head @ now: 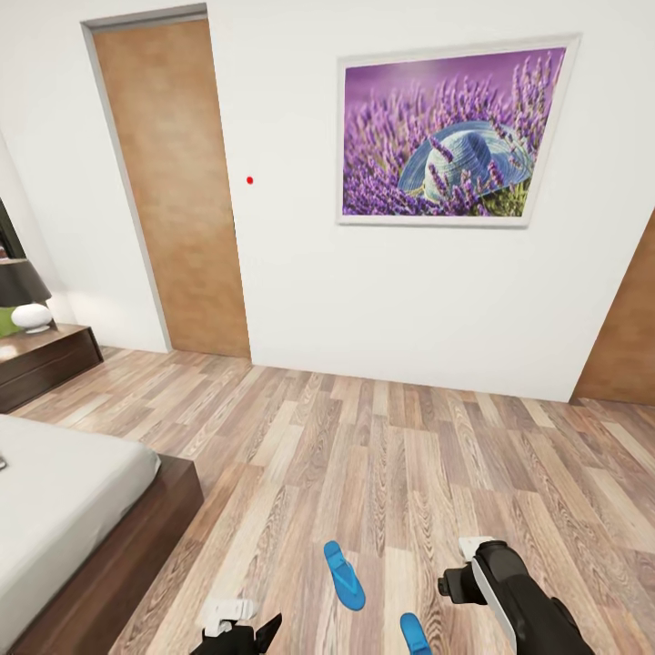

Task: In the bedroom, move the book from the bed onto either nightstand, and place the two sandals side by side next to the bed.

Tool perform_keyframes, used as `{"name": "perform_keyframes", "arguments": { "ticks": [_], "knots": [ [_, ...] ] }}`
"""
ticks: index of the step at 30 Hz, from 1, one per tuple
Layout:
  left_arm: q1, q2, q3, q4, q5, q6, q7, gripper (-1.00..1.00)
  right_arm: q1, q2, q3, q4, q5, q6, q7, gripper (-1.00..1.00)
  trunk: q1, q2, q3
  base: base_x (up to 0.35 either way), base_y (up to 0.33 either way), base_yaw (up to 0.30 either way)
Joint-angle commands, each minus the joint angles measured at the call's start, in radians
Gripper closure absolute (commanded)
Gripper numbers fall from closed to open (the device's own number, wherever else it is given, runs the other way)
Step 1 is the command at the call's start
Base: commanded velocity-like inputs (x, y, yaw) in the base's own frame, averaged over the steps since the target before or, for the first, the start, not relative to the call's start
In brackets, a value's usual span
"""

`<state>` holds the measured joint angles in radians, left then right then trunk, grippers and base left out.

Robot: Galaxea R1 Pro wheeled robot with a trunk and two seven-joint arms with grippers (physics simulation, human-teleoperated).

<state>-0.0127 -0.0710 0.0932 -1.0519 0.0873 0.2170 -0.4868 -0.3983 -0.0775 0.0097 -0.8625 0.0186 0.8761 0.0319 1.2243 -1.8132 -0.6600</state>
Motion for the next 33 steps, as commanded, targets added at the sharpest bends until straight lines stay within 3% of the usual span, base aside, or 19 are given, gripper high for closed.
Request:
{"name": "perform_keyframes", "arguments": {
  "ticks": [1,33],
  "knots": [
    [-0.001,-0.001,0.003,-0.001,0.009,0.01,-0.006,-1.0,0.0,-0.001,0.001,-0.001,0.003,0.004,0.003,-1.0,0.004,-0.008,-0.004,0.0,0.0,0.0],
    [-0.001,-0.001,0.003,0.0,0.01,0.01,-0.006,-1.0,-0.001,0.001,0.001,0.005,0.004,0.004,-0.003,-1.0,0.127,-0.232,-0.105,0.0,0.0,0.0]
  ]
}}
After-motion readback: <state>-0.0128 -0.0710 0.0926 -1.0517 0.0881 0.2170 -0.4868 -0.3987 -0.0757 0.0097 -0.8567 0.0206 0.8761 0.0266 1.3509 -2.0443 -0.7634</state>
